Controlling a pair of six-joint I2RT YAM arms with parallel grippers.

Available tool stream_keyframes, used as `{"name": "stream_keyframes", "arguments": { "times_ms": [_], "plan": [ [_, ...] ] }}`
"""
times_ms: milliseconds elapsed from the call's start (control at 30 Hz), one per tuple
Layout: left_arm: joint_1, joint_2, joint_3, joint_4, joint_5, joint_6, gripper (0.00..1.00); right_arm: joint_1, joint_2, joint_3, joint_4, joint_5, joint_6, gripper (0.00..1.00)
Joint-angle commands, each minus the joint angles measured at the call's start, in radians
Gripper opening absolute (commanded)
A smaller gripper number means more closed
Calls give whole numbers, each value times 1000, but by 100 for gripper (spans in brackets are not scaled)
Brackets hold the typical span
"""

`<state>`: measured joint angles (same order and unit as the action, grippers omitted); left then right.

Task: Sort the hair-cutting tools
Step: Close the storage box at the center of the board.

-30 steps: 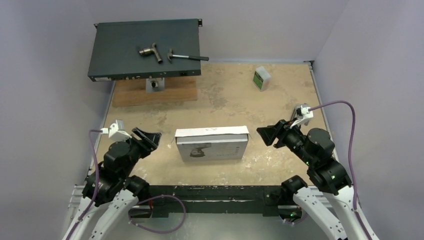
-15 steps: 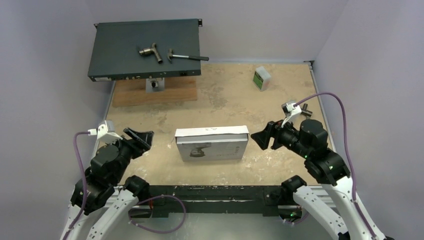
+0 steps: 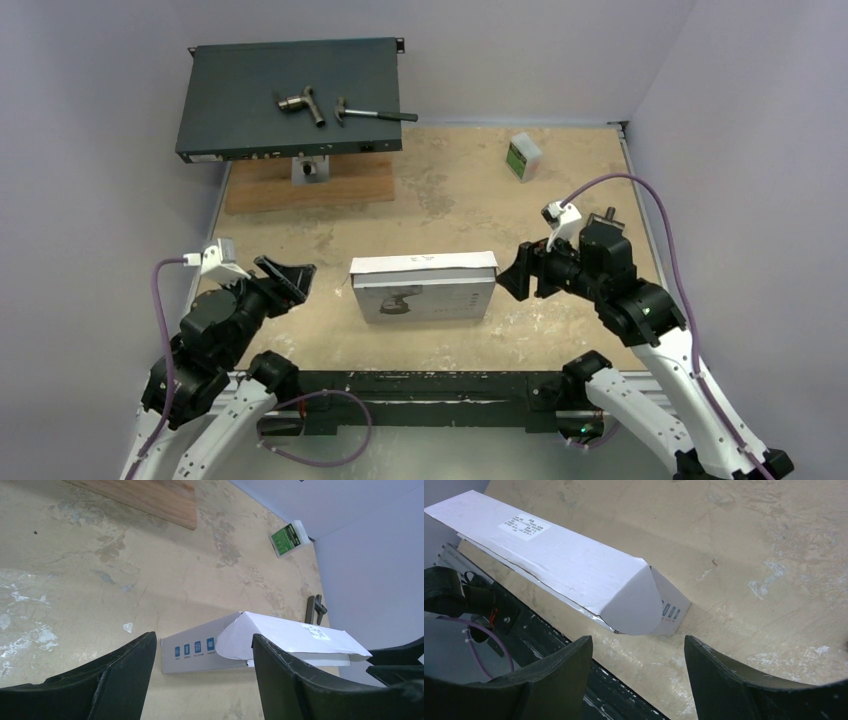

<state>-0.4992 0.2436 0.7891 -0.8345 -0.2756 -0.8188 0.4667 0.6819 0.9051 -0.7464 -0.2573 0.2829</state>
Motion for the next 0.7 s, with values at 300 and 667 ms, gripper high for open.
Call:
{"name": "stream_keyframes", "arguments": {
  "times_ms": [300, 667],
  "plan": [
    [-4, 3, -24, 78, 94, 58, 70, 8, 81, 24, 97, 42, 33, 64],
    [-4, -7, -43, 81, 104, 106, 69, 8, 82, 6, 229, 56, 78, 47]
  ]
}}
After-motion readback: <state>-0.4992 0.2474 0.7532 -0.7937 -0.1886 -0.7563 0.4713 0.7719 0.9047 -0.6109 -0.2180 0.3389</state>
